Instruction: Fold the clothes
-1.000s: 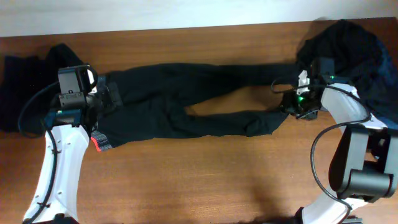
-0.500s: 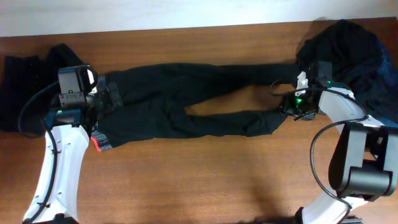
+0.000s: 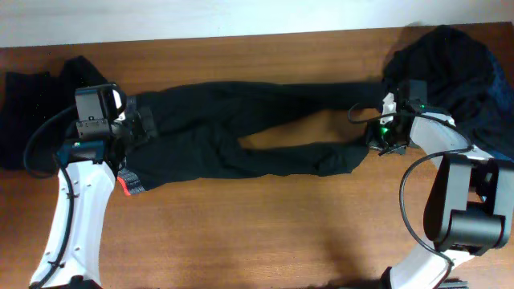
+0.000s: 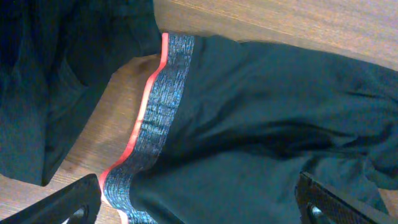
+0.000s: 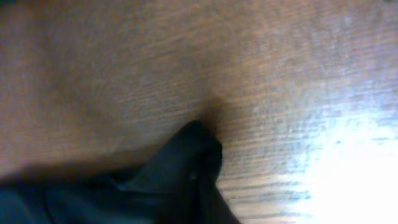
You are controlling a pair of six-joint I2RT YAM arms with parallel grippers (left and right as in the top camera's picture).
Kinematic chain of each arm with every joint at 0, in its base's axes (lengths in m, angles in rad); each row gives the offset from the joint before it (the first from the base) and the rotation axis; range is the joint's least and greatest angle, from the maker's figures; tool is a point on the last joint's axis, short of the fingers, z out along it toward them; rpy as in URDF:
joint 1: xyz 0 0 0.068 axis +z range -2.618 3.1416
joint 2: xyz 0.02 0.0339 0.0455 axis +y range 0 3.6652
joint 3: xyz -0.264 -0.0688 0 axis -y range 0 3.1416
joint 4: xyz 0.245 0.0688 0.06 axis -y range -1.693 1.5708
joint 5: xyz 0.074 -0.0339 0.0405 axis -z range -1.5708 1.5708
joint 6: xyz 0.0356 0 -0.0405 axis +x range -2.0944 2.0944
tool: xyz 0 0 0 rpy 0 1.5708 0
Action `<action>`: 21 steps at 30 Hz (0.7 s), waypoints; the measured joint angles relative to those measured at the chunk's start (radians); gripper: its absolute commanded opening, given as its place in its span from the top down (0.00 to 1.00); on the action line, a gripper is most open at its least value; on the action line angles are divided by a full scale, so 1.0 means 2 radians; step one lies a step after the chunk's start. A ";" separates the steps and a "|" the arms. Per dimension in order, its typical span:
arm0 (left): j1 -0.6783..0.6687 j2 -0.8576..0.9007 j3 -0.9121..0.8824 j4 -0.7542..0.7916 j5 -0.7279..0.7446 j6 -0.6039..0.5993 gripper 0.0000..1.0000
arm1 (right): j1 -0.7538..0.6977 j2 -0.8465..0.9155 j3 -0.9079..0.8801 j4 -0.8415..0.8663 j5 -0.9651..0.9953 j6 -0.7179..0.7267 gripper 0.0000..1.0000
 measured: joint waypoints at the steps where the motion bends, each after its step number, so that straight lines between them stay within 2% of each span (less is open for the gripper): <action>1: 0.000 0.000 0.000 0.000 0.000 0.000 0.01 | 0.000 0.000 0.000 0.000 0.000 -0.001 0.96; 6: 0.000 0.000 0.000 -0.001 0.000 0.000 0.01 | 0.000 0.000 0.000 -0.006 0.000 -0.001 0.96; 11: 0.000 0.000 0.000 -0.001 0.000 0.000 0.01 | 0.000 0.000 0.031 -0.074 0.000 0.005 0.96; 21: 0.000 0.000 0.000 -0.001 0.000 0.000 0.01 | 0.000 -0.018 0.261 -0.285 0.028 0.028 0.96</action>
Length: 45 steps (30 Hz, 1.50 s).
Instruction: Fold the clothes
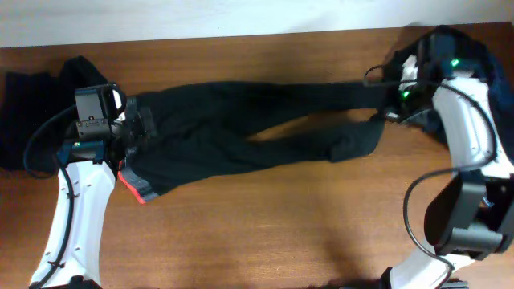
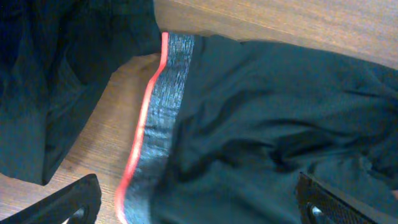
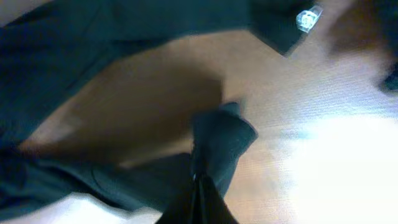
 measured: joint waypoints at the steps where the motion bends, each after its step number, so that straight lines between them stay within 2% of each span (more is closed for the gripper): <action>1: 0.000 0.000 0.000 0.000 0.000 0.000 0.01 | 0.000 -0.003 0.018 -0.020 0.010 0.007 0.96; 7: 0.000 0.000 0.000 -0.002 0.000 0.000 0.01 | 0.000 -0.010 0.089 -0.117 0.078 0.040 0.96; 15: 0.000 0.000 0.000 -0.004 0.000 0.000 0.01 | 0.000 -0.010 0.099 -0.171 0.125 0.056 0.96; 20: 0.000 0.000 0.000 -0.004 0.000 0.000 0.01 | 0.000 -0.010 0.099 -0.180 0.120 0.066 0.96; 27: 0.000 0.000 0.000 -0.004 0.000 0.000 0.01 | 0.006 -0.010 0.099 -0.119 0.073 0.127 0.96; 39: 0.000 0.000 0.000 -0.004 0.000 0.000 0.01 | 0.027 -0.010 0.099 -0.217 0.151 0.582 0.96; 45: 0.000 0.000 0.000 -0.004 0.000 0.000 0.01 | 0.027 -0.010 0.099 -0.250 0.157 0.758 0.96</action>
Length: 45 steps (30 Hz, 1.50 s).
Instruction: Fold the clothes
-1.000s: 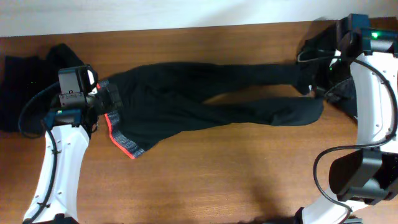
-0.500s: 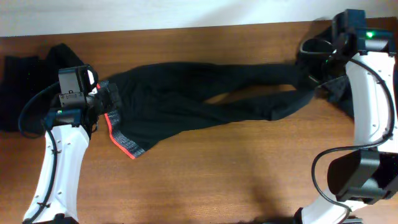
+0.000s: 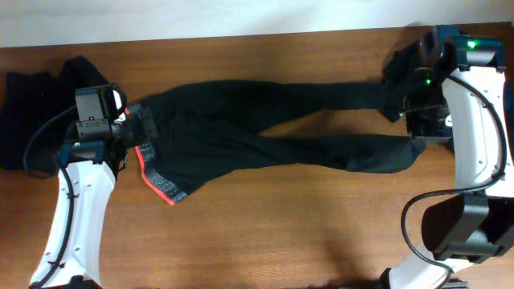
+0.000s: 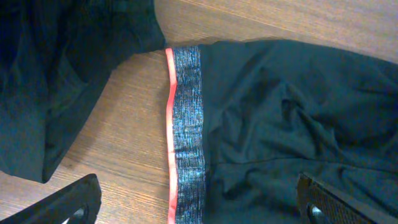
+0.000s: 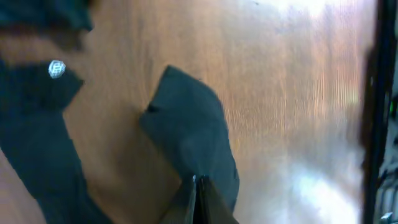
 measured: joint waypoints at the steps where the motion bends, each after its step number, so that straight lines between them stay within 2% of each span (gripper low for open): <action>1: 0.000 0.000 0.000 0.000 0.000 0.000 0.01 | 0.000 0.000 0.000 0.000 0.001 0.015 0.96; 6: 0.000 0.000 0.000 0.000 0.000 0.000 0.01 | 0.000 0.000 -0.015 0.001 0.003 0.095 0.96; 8: 0.000 0.000 0.000 0.000 0.000 0.000 0.01 | 0.000 0.000 -0.027 0.002 0.005 0.109 0.89; 10: 0.000 0.000 0.000 0.000 0.000 0.000 0.01 | 0.000 0.001 -0.034 0.001 0.008 0.113 0.72; 12: 0.000 0.000 0.000 0.000 0.000 0.000 0.01 | 0.000 0.002 -0.035 0.014 0.014 0.084 0.52; 14: 0.000 0.000 0.000 0.000 0.000 0.000 0.01 | 0.000 0.002 -0.035 0.043 0.025 0.029 0.05; 15: 0.000 0.000 0.000 0.000 0.000 0.000 0.01 | 0.000 0.002 -0.035 0.060 0.031 -0.009 0.01; 17: 0.000 0.000 0.000 0.000 0.000 0.000 0.01 | 0.000 0.002 -0.035 0.088 0.039 -0.088 0.01; 19: 0.000 0.000 0.000 0.000 0.000 0.000 0.01 | 0.000 0.002 -0.035 0.114 0.045 -0.199 0.01; 21: 0.000 0.000 0.000 0.000 0.000 0.000 0.01 | 0.000 0.003 -0.031 0.126 0.047 -0.268 0.01; 25: 0.000 0.000 0.000 0.000 0.000 0.000 0.01 | 0.000 0.003 -0.012 0.134 0.033 -0.455 0.01; 31: 0.000 0.000 0.000 0.004 0.000 0.000 0.01 | 0.004 0.003 -0.010 0.101 -0.005 -0.639 0.01; 35: 0.000 0.003 0.000 0.006 0.000 0.000 0.01 | 0.021 0.003 -0.010 0.085 -0.007 -0.694 0.00; 38: 0.000 0.004 0.000 0.006 0.000 0.000 0.01 | 0.040 0.003 -0.020 0.078 -0.005 -0.723 0.04; 44: 0.000 0.005 0.000 0.005 0.000 0.000 0.01 | 0.078 0.003 -0.076 0.083 0.023 -0.749 0.04; 45: 0.000 0.005 0.000 0.006 0.000 0.000 0.01 | 0.082 0.003 -0.084 0.089 0.028 -0.751 0.07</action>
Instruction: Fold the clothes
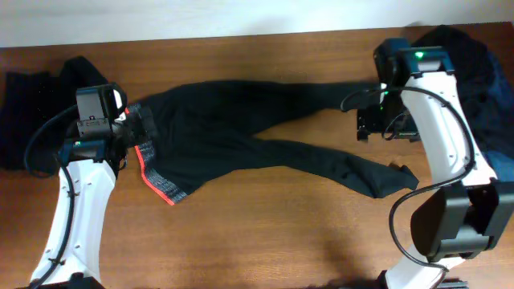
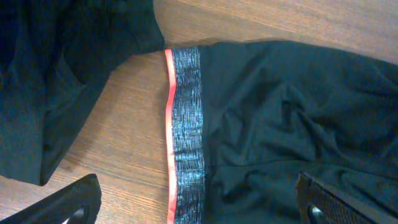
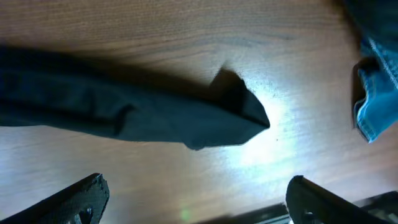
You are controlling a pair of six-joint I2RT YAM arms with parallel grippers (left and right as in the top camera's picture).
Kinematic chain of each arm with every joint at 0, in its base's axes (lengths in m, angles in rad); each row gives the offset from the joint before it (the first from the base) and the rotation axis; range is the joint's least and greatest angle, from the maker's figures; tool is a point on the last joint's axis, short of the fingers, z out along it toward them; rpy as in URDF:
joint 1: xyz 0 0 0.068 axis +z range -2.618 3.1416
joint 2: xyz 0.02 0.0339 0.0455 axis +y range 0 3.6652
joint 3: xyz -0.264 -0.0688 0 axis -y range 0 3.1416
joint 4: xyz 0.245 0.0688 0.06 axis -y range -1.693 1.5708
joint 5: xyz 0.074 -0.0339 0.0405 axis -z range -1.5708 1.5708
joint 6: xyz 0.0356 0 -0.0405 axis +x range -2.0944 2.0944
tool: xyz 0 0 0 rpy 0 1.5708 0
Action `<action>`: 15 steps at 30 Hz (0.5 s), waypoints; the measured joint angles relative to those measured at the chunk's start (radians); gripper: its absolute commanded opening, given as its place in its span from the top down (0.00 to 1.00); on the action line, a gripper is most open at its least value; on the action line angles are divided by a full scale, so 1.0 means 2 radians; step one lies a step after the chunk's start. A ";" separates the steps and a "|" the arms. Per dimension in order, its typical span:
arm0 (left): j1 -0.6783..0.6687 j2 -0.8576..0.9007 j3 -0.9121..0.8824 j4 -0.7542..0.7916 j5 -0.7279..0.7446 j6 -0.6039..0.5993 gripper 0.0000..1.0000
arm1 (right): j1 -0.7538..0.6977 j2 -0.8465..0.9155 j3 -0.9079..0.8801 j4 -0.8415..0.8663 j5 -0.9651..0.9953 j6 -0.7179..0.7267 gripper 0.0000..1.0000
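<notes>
Black trousers (image 1: 241, 136) lie spread on the wooden table (image 1: 265, 241). Their grey waistband with a red edge (image 2: 185, 134) is at the left. One leg (image 1: 337, 92) runs right along the back, and the other ends at a cuff (image 3: 230, 118) on the front right. My left gripper (image 2: 200, 205) hovers open over the waistband, holding nothing. In the overhead view it (image 1: 132, 132) sits at the trousers' left end. My right gripper (image 3: 205, 208) is open above bare wood, just short of the cuff. Overhead it (image 1: 384, 127) hangs between the two leg ends.
A heap of dark clothes (image 1: 458, 56) fills the back right corner, with blue denim (image 3: 373, 106) at its edge. Another dark garment (image 1: 32, 104) lies at the far left, beside the waistband. The table's front half is bare wood.
My right gripper was shut on the lower leg's cuff at the far right. It is now open and sits further left, between the leg ends. The cuff lies flat, nearer the front. The left arm is unchanged.
First my right gripper was shut on the bunched lower leg's cuff mid-right. Then it held the cuff near the back right heap. Then the leg was stretched rightwards and the waistband lay straighter. Now the leg lies released and extended. The left gripper stayed open over the waistband.
</notes>
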 measured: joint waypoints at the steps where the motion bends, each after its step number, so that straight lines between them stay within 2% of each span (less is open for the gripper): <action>1: 0.000 0.000 0.000 0.000 0.000 0.000 0.01 | 0.002 0.000 -0.004 0.003 0.002 -0.001 0.10; 7: 0.000 0.000 0.000 -0.001 0.000 0.000 0.01 | 0.007 0.000 -0.027 0.043 0.015 -0.004 0.13; 15: 0.000 0.000 0.000 -0.009 0.000 0.000 0.01 | 0.007 0.000 -0.091 0.077 -0.010 0.007 0.12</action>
